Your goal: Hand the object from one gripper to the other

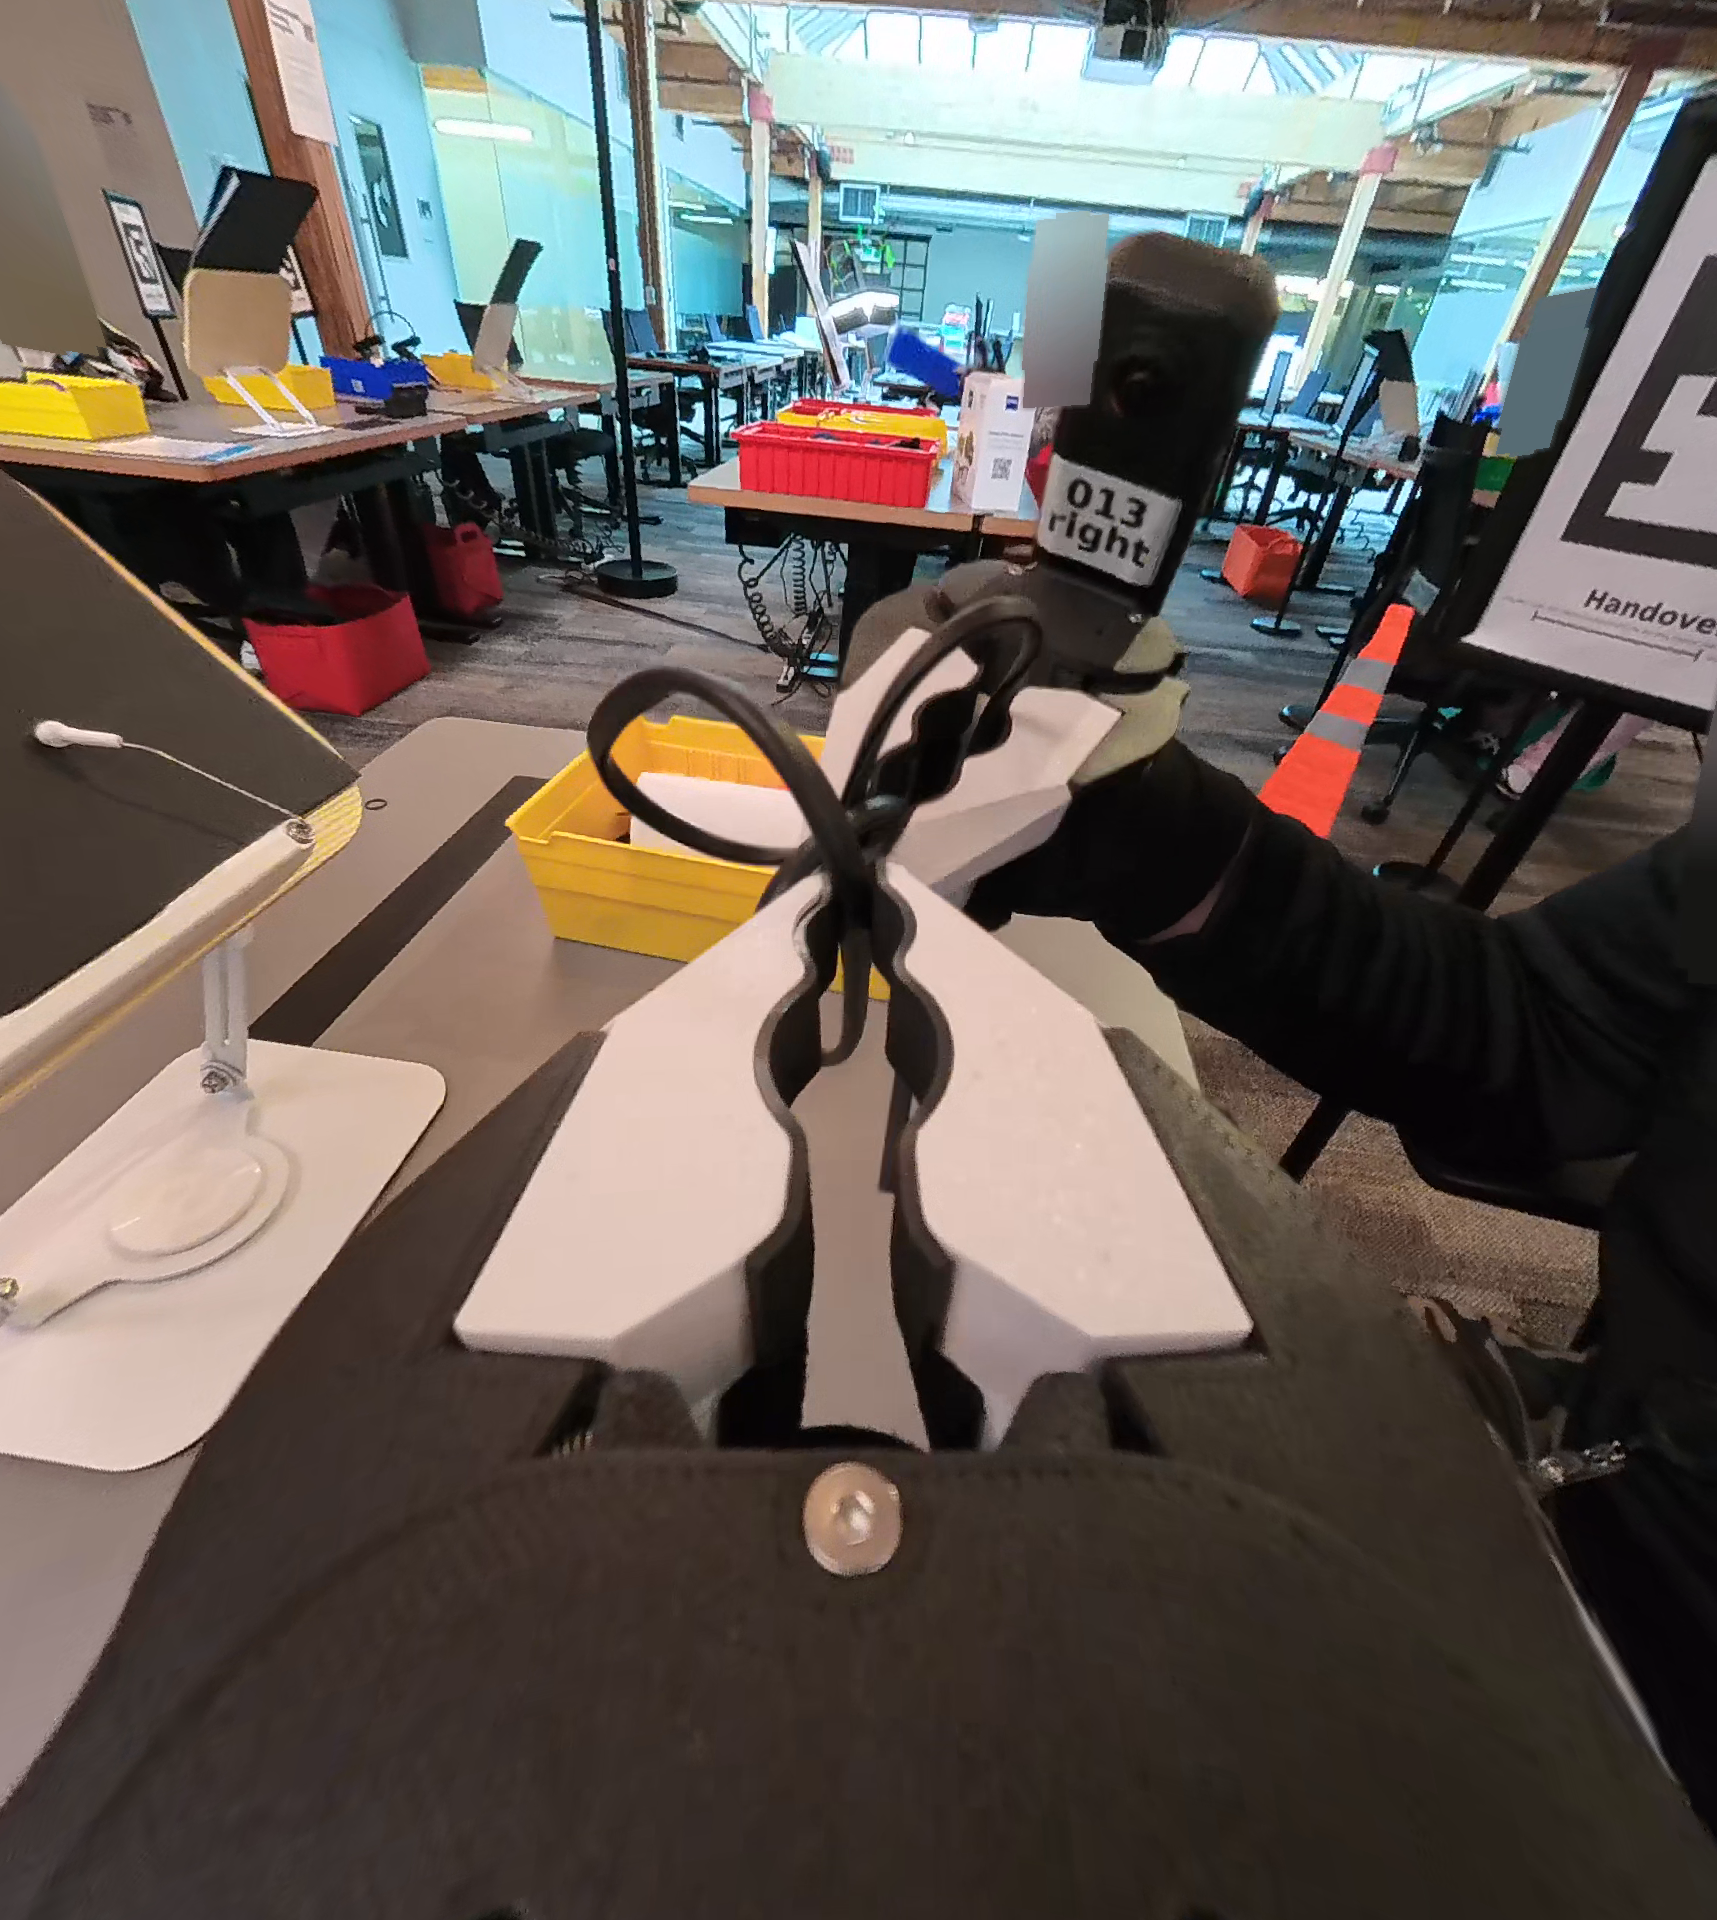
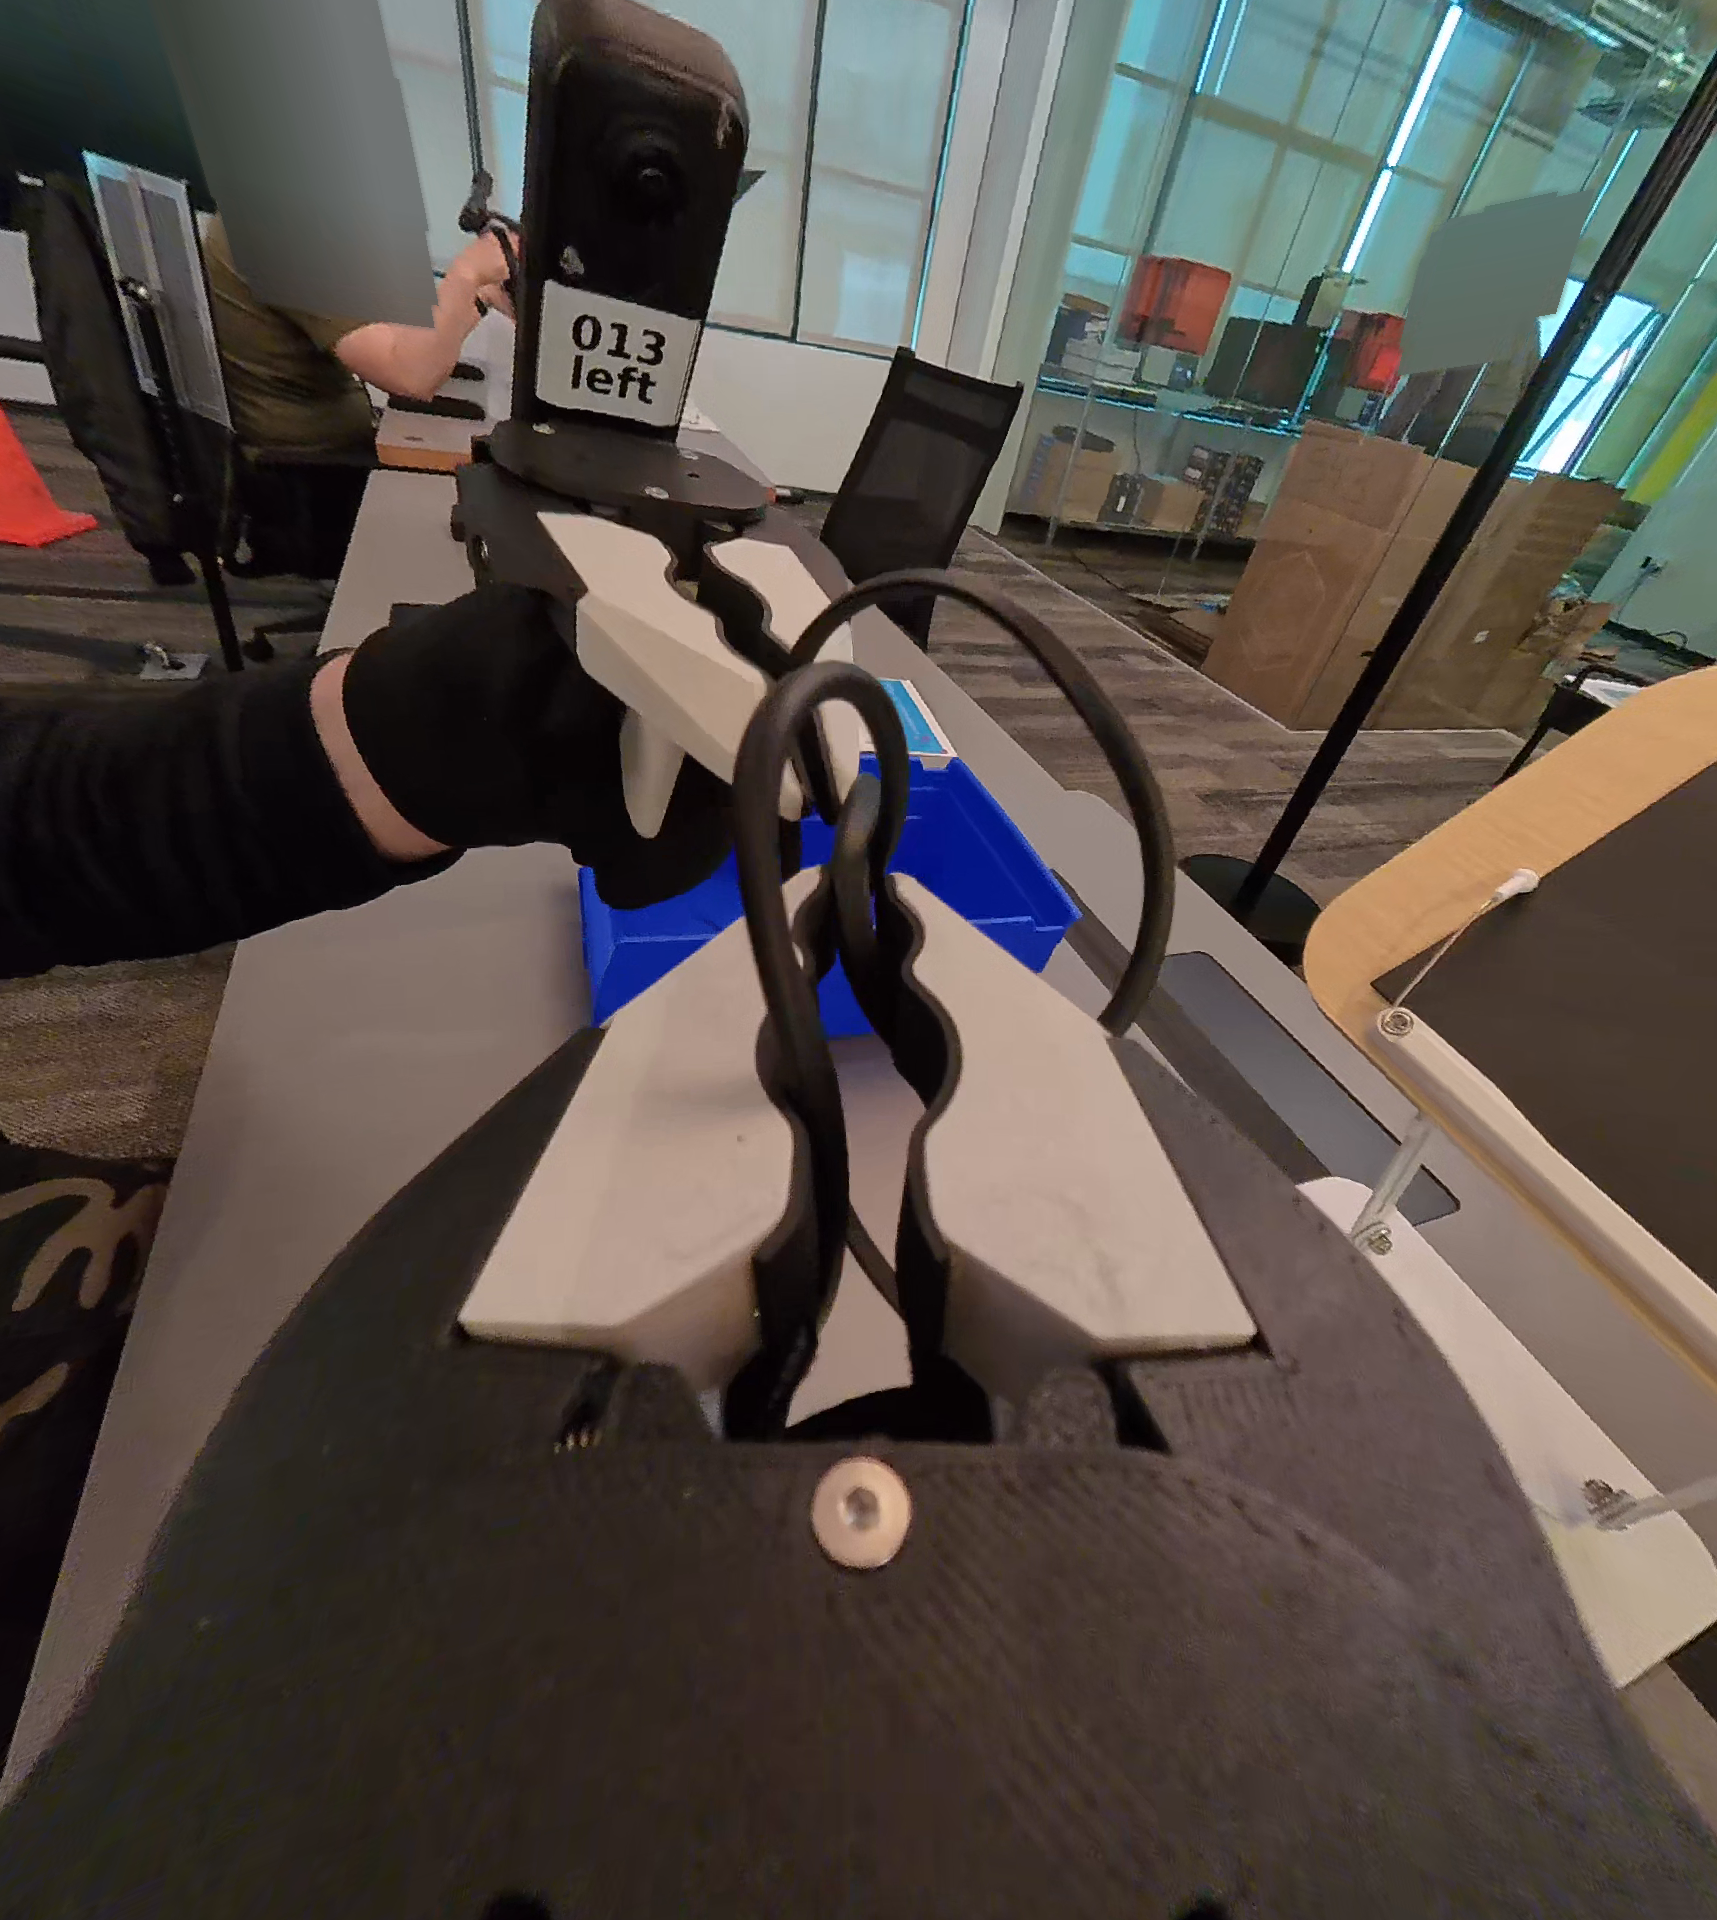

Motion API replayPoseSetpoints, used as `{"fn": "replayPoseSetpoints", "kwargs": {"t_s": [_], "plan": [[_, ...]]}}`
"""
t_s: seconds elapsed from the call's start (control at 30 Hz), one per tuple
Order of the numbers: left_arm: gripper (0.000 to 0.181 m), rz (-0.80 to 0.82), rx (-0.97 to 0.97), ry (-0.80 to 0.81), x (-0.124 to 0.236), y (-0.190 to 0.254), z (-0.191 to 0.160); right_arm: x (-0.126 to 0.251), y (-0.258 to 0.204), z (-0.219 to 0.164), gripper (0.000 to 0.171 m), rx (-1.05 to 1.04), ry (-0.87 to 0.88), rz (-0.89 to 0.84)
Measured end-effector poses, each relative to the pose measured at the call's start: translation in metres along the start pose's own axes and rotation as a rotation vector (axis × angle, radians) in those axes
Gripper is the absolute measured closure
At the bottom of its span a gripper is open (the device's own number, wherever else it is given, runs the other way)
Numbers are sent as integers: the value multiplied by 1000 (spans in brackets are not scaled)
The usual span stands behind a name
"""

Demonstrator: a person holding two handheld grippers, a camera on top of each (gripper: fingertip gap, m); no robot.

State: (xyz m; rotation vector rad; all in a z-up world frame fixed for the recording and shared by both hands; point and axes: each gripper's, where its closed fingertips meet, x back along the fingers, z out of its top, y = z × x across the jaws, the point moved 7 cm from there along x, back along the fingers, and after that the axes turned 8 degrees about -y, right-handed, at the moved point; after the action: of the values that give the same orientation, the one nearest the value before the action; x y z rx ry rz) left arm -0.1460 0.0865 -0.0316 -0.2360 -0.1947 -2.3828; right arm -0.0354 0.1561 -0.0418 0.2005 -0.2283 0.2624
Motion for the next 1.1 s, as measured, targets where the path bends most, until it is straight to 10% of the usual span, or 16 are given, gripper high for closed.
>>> {"fn": "replayPoseSetpoints", "kwargs": {"t_s": [0.73, 1.1], "plan": [[178, 35, 10, 20, -4, -1, 0, -21, -10, -1, 171, 113, -97, -108], [131, 81, -10, -124, 0, -7, -6, -18, -11, -5, 171, 237, -236, -179]]}}
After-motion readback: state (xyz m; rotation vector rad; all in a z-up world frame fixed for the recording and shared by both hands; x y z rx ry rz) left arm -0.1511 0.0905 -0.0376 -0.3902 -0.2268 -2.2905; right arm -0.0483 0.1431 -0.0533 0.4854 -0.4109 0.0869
